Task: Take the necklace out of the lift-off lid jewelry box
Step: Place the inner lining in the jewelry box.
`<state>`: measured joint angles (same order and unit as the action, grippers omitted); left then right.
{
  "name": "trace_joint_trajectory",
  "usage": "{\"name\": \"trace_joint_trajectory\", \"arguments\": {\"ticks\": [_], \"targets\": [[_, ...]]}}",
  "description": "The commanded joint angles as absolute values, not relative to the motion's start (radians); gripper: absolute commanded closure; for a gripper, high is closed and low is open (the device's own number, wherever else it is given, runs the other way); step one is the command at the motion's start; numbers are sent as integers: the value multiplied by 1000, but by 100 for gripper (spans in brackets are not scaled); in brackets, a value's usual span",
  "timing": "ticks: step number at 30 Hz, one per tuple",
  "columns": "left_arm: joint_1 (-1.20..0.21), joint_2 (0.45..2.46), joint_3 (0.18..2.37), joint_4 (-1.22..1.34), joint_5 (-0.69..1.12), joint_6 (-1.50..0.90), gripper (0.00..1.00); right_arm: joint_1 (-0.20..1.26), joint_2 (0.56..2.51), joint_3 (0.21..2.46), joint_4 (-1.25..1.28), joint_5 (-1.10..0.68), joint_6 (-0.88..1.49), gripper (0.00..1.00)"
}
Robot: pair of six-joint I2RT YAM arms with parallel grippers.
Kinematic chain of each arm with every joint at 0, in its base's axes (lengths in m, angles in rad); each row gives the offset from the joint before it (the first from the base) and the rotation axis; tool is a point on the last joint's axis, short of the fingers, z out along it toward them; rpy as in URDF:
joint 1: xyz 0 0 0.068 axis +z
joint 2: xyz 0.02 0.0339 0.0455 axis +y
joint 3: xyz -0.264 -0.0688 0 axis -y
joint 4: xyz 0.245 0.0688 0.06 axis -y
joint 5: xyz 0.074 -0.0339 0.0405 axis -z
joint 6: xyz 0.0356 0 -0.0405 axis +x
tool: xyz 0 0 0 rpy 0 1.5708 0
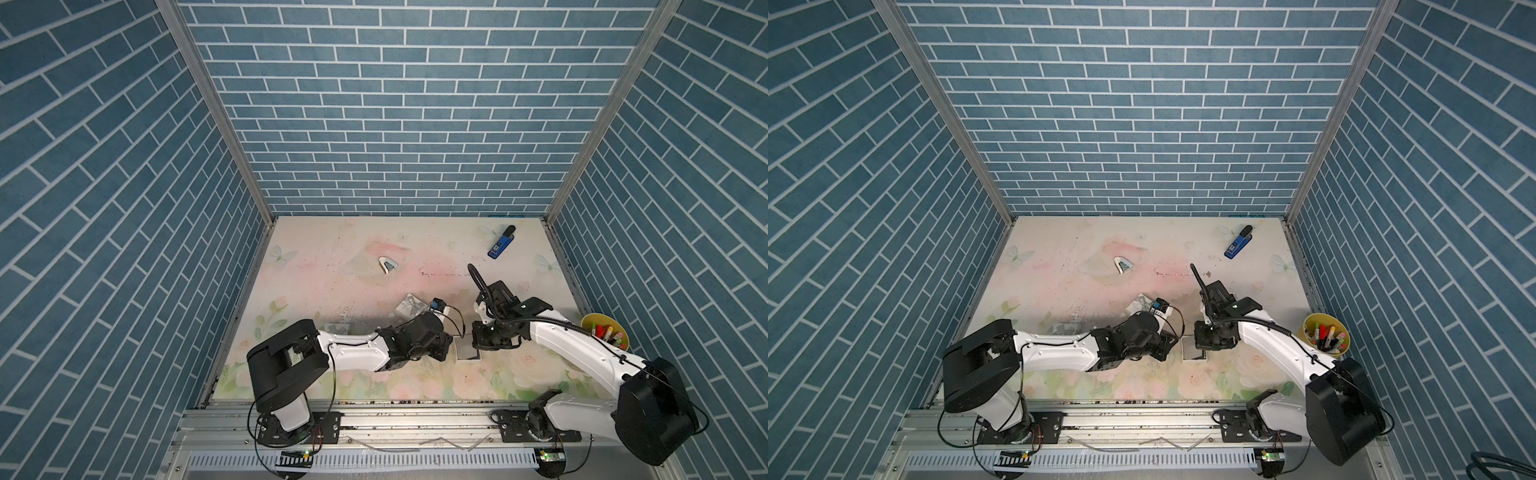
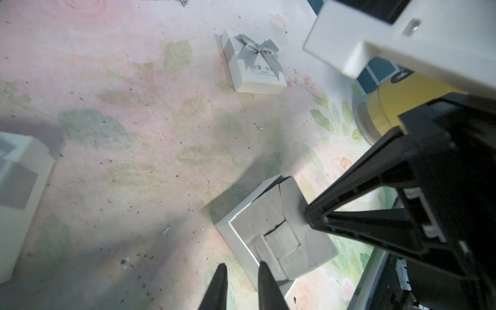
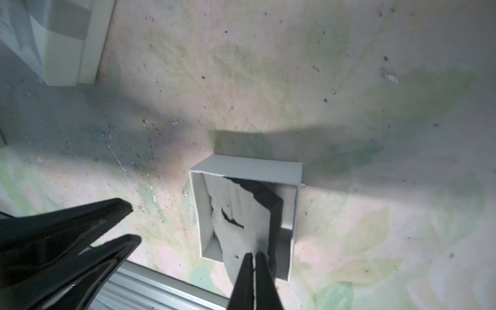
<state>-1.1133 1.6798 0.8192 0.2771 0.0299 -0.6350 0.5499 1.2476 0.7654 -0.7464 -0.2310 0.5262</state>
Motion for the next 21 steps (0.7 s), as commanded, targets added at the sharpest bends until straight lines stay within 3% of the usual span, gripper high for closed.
{"name": "trace_joint_trajectory", "arguments": {"ticks": [1,11,21], "targets": [[-1120,1711,855,290,31,-642,78,552,1267,756,-723,-195,508,94],[-1121,1719,844,299,16,-636,78,552,1408,728,-593,-212,479,95],[-1121,1681,836,253,-17,-603,78,552,1382,758,-590,-200,465,91]]}}
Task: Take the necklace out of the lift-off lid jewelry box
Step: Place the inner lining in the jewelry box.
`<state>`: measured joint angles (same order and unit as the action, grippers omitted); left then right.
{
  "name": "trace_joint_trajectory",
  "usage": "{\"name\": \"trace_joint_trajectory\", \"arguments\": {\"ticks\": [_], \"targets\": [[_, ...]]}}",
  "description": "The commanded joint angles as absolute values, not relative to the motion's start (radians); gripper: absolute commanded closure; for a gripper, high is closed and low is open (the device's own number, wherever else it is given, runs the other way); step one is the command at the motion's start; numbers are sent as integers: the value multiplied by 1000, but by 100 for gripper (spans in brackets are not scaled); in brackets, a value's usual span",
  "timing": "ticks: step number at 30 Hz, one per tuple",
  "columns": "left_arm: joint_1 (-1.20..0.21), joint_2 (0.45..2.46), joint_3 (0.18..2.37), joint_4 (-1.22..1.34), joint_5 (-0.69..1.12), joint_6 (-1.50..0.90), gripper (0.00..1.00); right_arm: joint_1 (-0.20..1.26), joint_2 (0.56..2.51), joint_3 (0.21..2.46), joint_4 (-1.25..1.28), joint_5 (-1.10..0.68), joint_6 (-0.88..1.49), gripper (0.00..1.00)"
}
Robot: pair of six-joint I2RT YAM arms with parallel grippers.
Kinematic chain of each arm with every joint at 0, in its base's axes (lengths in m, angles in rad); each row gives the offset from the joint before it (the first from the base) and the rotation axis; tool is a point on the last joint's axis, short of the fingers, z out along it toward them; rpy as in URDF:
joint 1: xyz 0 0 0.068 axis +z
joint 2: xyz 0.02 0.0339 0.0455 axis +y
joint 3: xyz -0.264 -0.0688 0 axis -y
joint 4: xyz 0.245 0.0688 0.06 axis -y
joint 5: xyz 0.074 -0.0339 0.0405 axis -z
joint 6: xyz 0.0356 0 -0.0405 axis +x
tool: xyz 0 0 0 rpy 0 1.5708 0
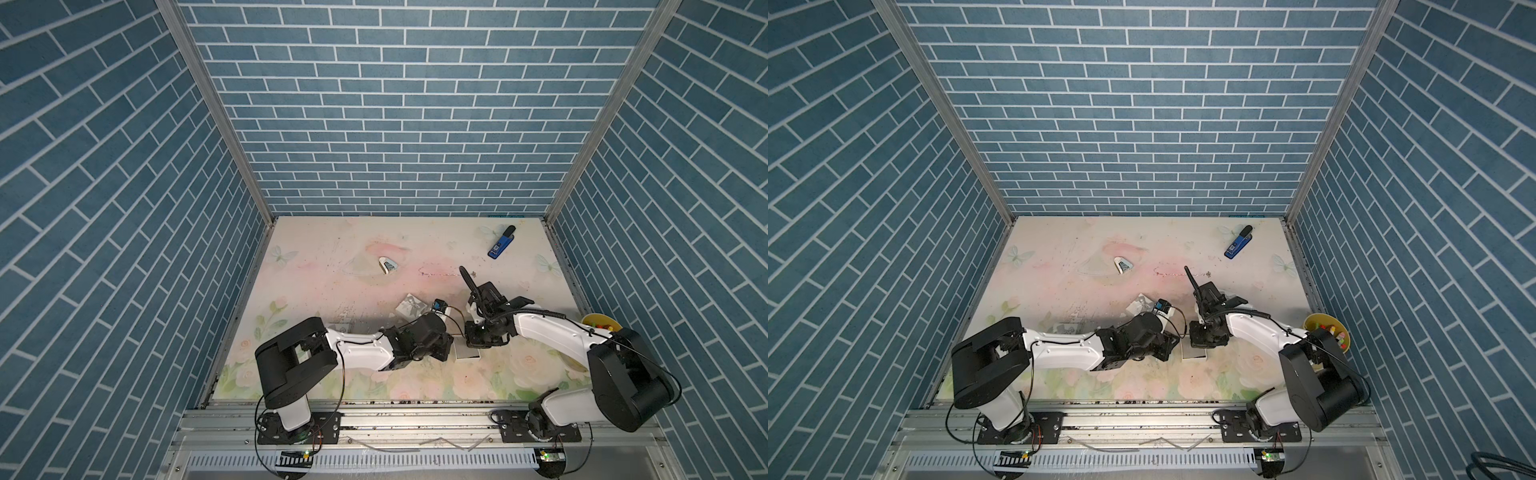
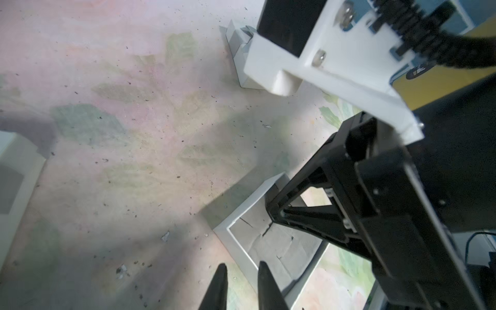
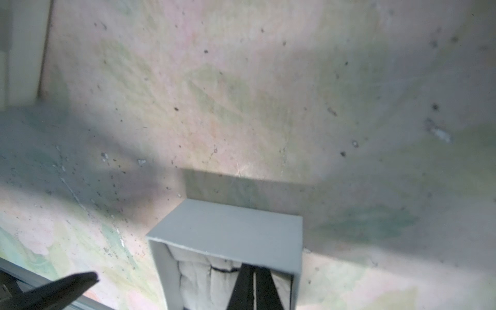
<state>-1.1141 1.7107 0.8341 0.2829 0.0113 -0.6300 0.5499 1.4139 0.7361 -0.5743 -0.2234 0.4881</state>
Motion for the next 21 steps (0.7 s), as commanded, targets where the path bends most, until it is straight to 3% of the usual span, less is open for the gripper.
{"name": "trace_joint_trajectory", "arguments": {"ticks": [1,10,21], "targets": [[-1120,1674,834,251,-24,-600,78,552,1363,767,-609,-194,465,91],[-1120,1653,828,228,-28,-583,78,557,1229,715,-664,-242,533,83],[-1121,1652,813,226,-30,-591,78,609,1371,684,-543,-283,532,82]]}}
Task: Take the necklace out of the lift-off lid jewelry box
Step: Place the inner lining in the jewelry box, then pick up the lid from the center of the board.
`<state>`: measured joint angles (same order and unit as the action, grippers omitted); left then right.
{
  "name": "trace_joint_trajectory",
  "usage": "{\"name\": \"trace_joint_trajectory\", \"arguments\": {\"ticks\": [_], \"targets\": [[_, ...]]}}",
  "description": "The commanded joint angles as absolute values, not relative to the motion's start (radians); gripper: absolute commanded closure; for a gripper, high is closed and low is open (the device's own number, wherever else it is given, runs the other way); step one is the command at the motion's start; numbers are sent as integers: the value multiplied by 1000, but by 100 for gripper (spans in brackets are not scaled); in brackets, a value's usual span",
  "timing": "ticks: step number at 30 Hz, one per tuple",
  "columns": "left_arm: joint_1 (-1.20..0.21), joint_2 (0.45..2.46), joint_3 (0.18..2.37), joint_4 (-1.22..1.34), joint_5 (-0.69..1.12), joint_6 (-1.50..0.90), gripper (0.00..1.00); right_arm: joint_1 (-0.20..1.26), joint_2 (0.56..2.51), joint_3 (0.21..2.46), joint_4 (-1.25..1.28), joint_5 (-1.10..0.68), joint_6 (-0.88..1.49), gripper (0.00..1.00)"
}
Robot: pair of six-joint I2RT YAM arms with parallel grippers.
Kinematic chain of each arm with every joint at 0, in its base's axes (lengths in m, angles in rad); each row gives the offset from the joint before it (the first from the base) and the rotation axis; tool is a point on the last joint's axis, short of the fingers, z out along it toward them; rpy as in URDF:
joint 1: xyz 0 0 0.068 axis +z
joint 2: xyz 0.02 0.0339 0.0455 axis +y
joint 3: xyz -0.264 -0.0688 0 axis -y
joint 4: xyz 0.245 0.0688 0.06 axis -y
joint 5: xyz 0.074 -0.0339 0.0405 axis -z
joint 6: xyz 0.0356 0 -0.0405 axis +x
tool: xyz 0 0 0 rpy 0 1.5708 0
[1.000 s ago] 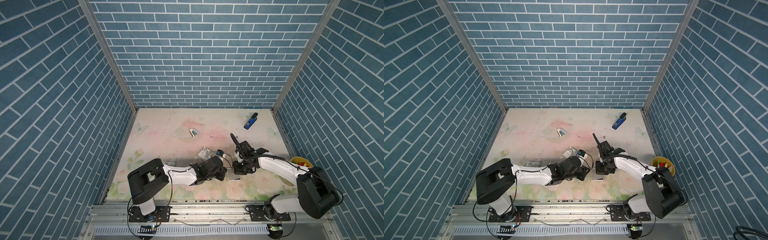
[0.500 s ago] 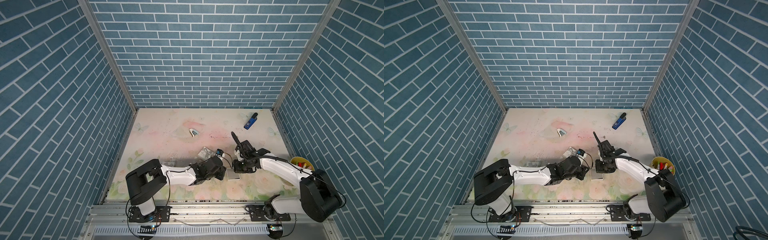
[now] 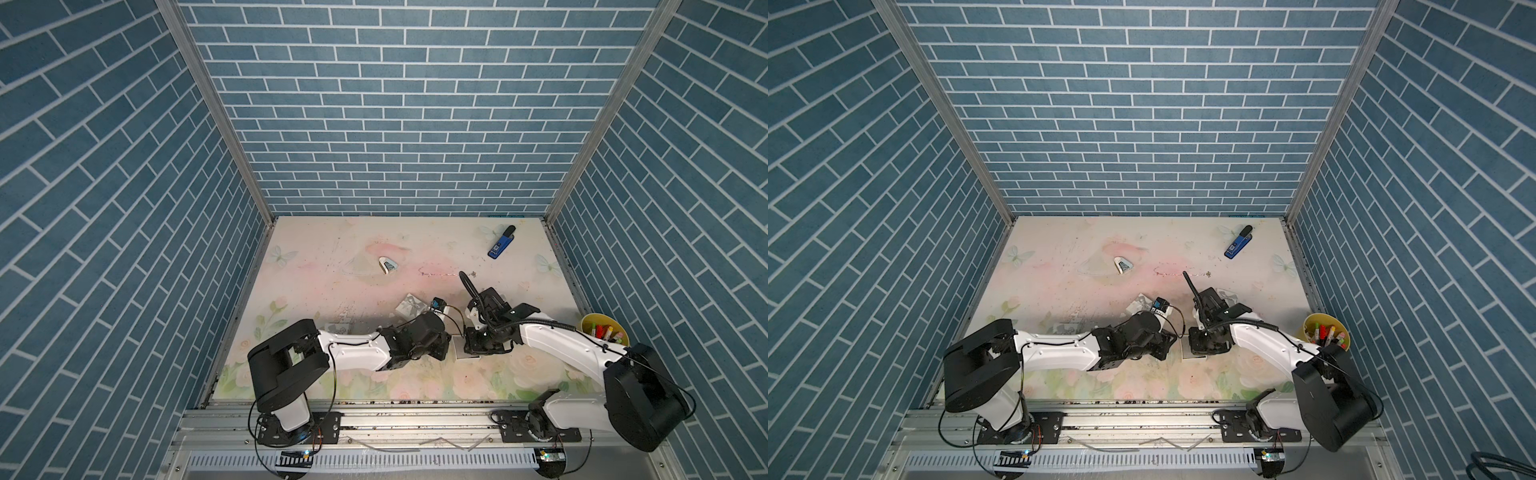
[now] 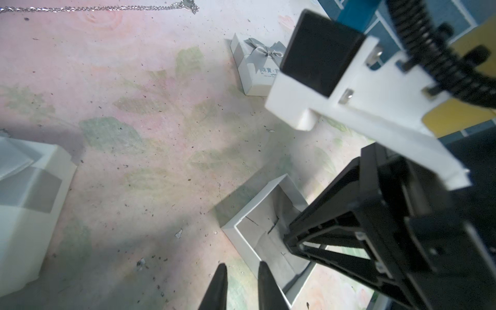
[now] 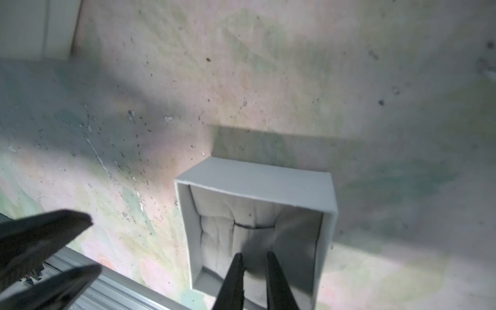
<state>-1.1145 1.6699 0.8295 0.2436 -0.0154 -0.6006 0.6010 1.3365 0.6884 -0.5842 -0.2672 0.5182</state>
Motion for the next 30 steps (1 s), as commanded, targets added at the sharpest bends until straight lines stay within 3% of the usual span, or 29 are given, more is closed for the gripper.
{"name": "trace_joint_trajectory", "arguments": {"ticks": [1,15,25,30], "targets": [[-1120,1651,811,224,-33,-593,78,611,1392,686,-526,-289,522,82],[-1099,1602,805,156,-140,-566,74,612,1612,919,-569,-268,358,82],[-1024,1507,825,66,-163,-479,59,611,1480,967,-704,-268,332,76],[-975,1497,828,75,-130,-465,57,593,1404,1003,-764,-230,326,75]]}}
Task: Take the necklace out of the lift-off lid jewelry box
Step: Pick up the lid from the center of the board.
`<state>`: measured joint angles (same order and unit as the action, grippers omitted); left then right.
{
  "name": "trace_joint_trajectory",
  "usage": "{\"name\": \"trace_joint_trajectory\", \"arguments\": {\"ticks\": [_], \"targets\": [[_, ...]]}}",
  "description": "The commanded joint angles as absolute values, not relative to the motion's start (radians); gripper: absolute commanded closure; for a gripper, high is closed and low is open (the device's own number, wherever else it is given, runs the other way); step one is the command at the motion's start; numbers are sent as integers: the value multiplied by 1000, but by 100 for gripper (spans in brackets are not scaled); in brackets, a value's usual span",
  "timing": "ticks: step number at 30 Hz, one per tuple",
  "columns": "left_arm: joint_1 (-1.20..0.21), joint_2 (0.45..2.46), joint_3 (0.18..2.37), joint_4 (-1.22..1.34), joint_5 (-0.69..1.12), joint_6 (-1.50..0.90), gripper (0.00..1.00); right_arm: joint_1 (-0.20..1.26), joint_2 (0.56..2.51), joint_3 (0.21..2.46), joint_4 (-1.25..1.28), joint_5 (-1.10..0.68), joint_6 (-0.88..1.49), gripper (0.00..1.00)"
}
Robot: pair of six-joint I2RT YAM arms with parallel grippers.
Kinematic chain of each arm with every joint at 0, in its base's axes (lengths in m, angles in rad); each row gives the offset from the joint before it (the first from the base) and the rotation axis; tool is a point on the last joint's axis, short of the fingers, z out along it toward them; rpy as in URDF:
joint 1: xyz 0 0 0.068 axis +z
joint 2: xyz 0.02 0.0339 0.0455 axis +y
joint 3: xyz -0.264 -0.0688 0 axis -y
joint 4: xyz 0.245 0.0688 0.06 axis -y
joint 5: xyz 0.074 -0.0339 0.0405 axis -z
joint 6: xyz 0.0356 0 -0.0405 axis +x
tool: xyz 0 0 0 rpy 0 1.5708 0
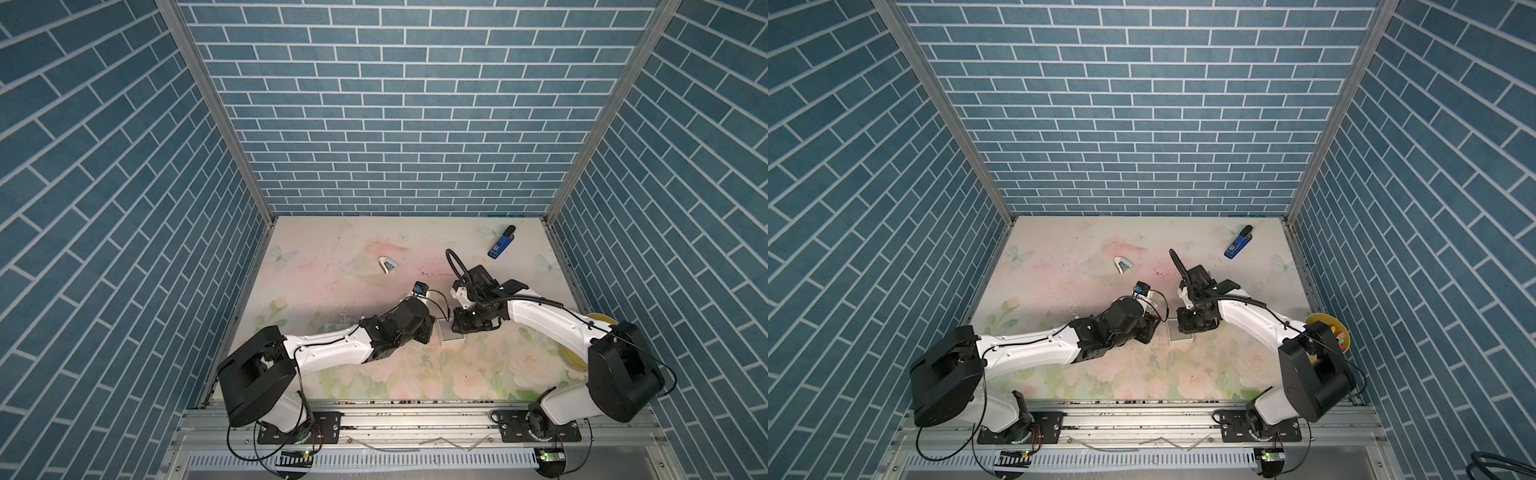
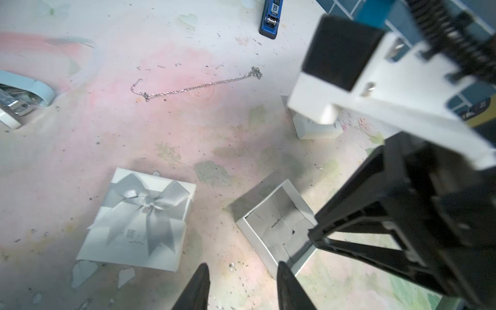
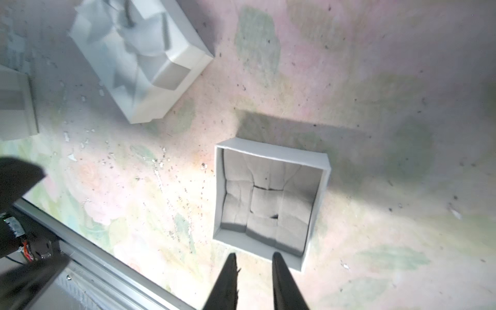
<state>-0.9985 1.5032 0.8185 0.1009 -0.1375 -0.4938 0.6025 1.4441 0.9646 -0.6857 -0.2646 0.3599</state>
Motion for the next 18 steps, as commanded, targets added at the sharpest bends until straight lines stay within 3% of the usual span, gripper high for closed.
{"name": "trace_joint_trajectory", "arguments": {"ticks": [1,6,10,16,18], "targets": [[-967,1499,826,85,-121,-464,57,580,1396,1014,-775,-221,324,75],[-942,1546,817,158,-38,-463,60,458,1401,1053,-800,-199,327,67],[-937,1618,862,165,18,-462,62,370,1439,1096,-809,-136,306,51],[-938,1729,959,181,124,-455,63,234,1573,1199,-854,-56,400,38],[-939,1769,1001,171,155,-453,63,221,1616,1222,-850,-55,423,28]]}}
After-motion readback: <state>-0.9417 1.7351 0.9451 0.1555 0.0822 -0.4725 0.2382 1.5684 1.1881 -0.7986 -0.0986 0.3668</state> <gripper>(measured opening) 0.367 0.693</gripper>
